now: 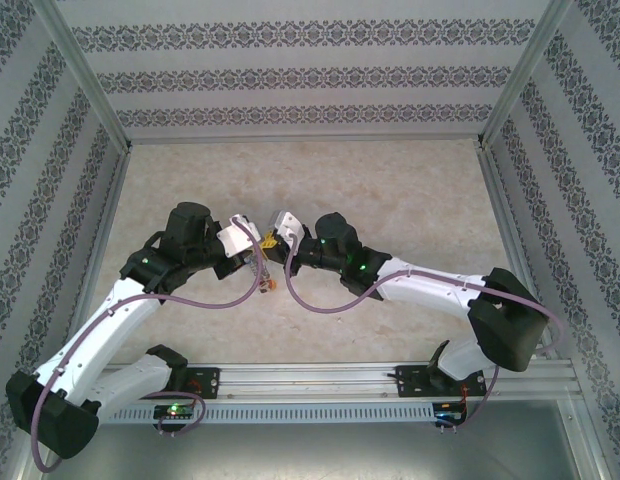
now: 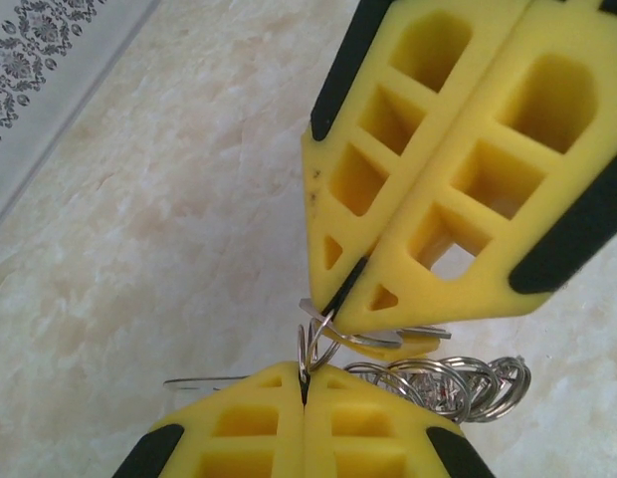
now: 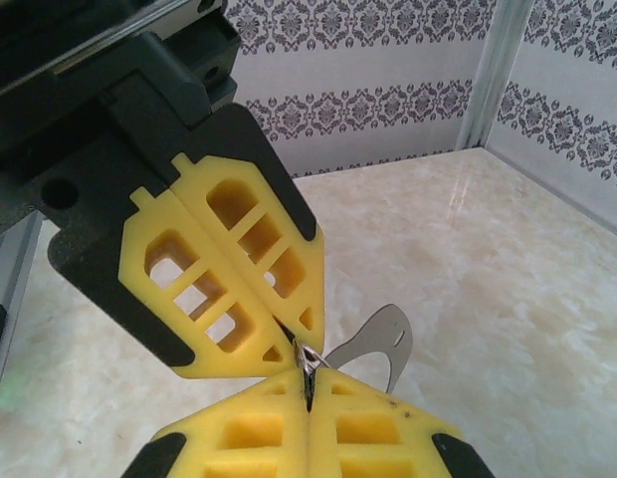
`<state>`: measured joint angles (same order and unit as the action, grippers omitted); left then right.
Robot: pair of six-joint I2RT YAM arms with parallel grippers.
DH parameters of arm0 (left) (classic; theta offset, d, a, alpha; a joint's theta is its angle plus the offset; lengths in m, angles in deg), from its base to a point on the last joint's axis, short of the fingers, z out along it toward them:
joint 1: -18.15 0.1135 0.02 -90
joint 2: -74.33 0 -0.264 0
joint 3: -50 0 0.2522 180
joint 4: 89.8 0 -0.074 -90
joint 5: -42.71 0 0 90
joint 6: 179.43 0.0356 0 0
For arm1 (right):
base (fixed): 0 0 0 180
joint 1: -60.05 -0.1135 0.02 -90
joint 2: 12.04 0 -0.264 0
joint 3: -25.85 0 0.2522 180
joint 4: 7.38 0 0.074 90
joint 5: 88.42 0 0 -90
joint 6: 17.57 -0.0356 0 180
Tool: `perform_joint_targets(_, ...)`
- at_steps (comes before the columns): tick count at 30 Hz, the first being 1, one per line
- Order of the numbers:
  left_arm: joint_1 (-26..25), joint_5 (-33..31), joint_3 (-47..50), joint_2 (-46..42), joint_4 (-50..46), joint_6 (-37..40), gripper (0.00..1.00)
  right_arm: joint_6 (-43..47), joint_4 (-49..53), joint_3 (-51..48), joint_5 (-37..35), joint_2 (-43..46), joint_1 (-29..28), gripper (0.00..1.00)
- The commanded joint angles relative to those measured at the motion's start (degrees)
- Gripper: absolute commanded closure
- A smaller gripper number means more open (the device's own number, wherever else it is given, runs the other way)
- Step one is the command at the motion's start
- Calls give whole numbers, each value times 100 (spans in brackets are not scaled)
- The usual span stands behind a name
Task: Put the keys on the keyring
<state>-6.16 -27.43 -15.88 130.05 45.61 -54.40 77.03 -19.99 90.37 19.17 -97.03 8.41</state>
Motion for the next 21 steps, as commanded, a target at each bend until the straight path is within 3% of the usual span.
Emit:
perform_joint_targets(1, -56, 204, -144, -13, 143, -57, 100, -86, -111, 188, -114, -87, -22, 100)
perform_joint_targets(21, -53, 322, 71, -238, 414, -14, 100, -445, 9, 50, -406, -80, 83, 100)
